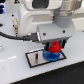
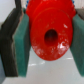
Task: Insert the blue gear onto the right peg, followed by the red gear
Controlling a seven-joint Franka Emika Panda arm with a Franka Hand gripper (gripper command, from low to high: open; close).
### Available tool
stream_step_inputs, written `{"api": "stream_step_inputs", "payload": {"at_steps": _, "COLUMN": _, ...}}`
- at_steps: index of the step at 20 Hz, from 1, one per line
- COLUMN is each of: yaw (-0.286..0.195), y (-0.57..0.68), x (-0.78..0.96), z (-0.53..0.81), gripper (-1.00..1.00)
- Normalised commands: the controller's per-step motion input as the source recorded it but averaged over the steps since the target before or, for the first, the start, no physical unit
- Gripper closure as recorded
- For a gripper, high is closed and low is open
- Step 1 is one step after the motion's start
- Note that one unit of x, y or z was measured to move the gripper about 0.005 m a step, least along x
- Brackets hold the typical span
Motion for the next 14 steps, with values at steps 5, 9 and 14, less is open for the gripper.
{"api": "stream_step_inputs", "payload": {"at_steps": 5, "yaw": 0.000, "y": 0.10, "x": 0.03, "z": 0.19, "gripper": 1.00}}
{"api": "stream_step_inputs", "payload": {"at_steps": 9, "yaw": 0.000, "y": -0.01, "x": -0.01, "z": 0.04, "gripper": 1.00}}
{"api": "stream_step_inputs", "payload": {"at_steps": 14, "yaw": 0.000, "y": -0.03, "x": 0.04, "z": 0.01, "gripper": 1.00}}
